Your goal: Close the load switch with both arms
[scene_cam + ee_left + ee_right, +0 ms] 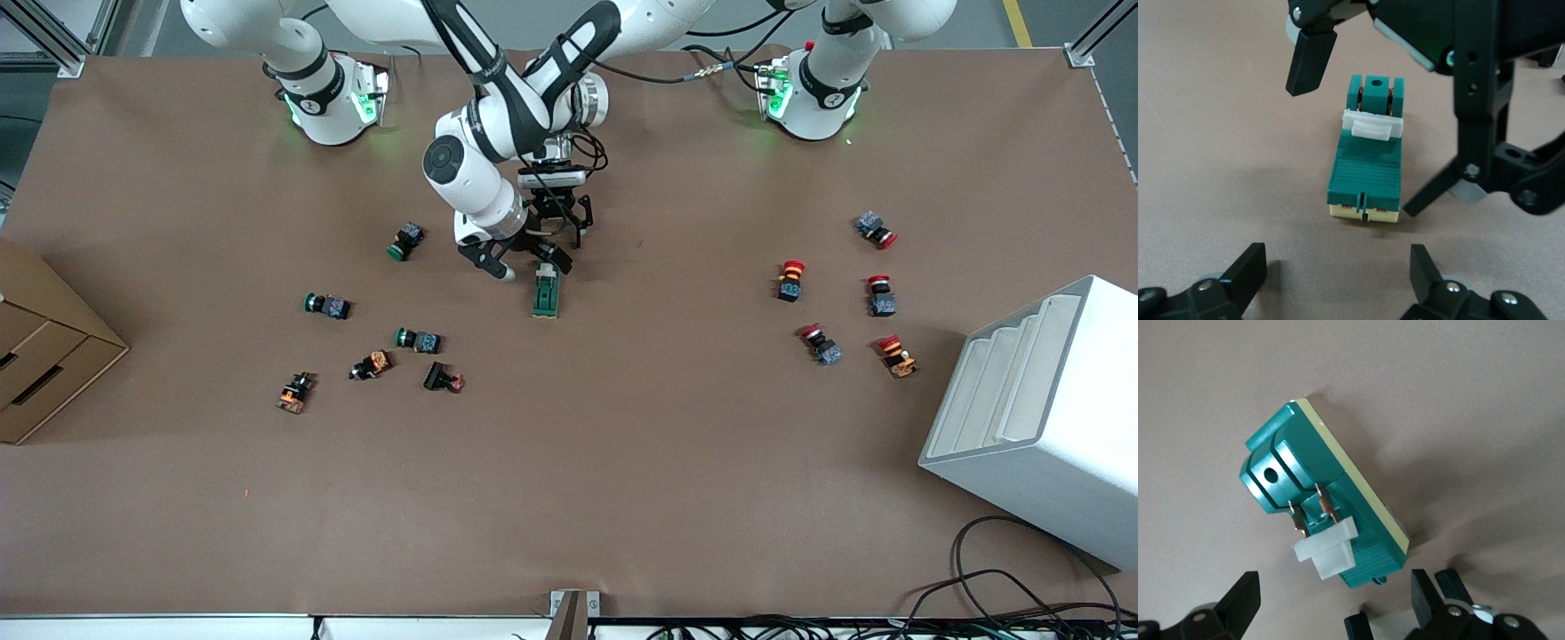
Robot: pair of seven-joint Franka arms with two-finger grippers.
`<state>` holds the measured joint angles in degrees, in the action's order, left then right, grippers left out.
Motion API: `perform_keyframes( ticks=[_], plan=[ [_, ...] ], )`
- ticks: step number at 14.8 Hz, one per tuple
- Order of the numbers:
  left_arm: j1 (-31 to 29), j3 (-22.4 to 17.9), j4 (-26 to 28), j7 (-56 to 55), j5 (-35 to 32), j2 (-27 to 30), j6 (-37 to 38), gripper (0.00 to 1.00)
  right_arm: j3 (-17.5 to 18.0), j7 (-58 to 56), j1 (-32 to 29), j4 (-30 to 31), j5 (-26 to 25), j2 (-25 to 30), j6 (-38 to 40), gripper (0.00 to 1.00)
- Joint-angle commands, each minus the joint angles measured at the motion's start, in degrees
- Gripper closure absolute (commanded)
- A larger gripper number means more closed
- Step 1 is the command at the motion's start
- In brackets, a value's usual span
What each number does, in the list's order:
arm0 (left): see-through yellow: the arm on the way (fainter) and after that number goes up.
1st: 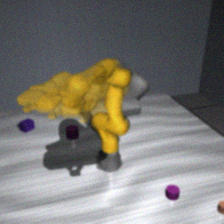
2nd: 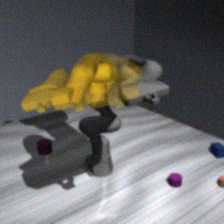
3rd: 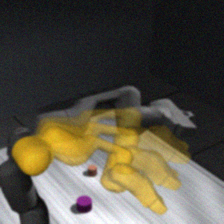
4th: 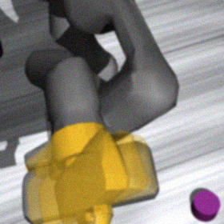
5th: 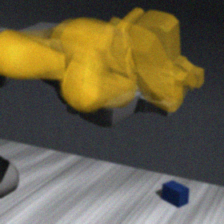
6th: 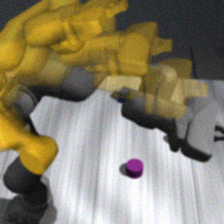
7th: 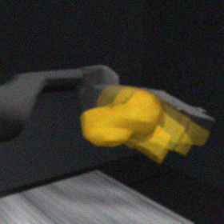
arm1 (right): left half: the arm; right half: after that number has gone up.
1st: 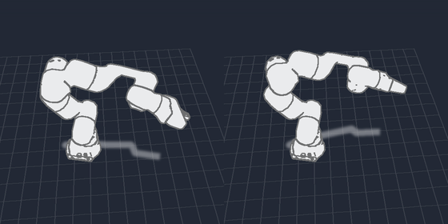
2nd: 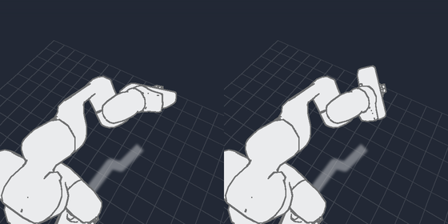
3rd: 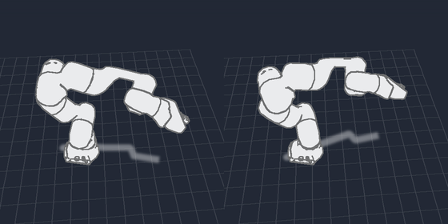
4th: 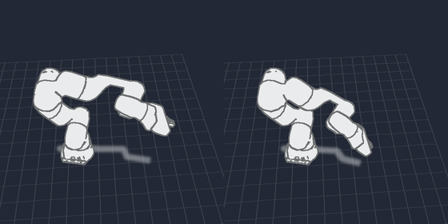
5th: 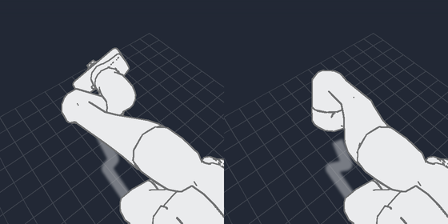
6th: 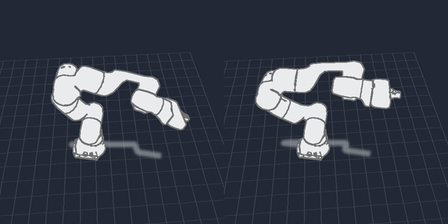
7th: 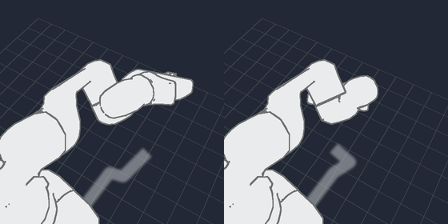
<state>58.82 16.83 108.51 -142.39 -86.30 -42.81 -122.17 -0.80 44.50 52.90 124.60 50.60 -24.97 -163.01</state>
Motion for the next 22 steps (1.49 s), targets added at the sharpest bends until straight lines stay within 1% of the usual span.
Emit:
perform_keyframes(
  ticks=[1, 3, 9, 19, 22],
  plan=[
    [0.8, -0.3, -1.2, -0.8, -1.0, -1.0, 0.5, 0.04, -0.3, 0.1, 2.6, -3.7, 3.4, -4.4, -2.5, 0.00],
    [1.0, -0.3, -1.5, -0.8, -1.0, -1.2, 0.5, 0.04, -0.4, 0.1, 2.6, -5.1, 5.2, -4.9, -2.5, 0.00],
    [1.0, -0.3, -2.0, -0.8, -1.0, -1.3, 0.5, 0.04, -0.6, 0.0, 1.2, -7.1, 5.2, -5.0, -2.4, 0.00],
    [1.0, -0.4, -2.1, -0.9, -1.0, -1.2, 0.5, 0.04, -0.8, -2.1, -5.8, -11.8, 4.5, -5.0, -0.8, 0.00],
    [0.9, -0.4, -2.0, -1.0, -1.0, -1.2, 0.5, 0.04, -0.8, -2.8, -5.8, -12.7, 4.5, -5.8, -0.8, 0.00]
  ],
)
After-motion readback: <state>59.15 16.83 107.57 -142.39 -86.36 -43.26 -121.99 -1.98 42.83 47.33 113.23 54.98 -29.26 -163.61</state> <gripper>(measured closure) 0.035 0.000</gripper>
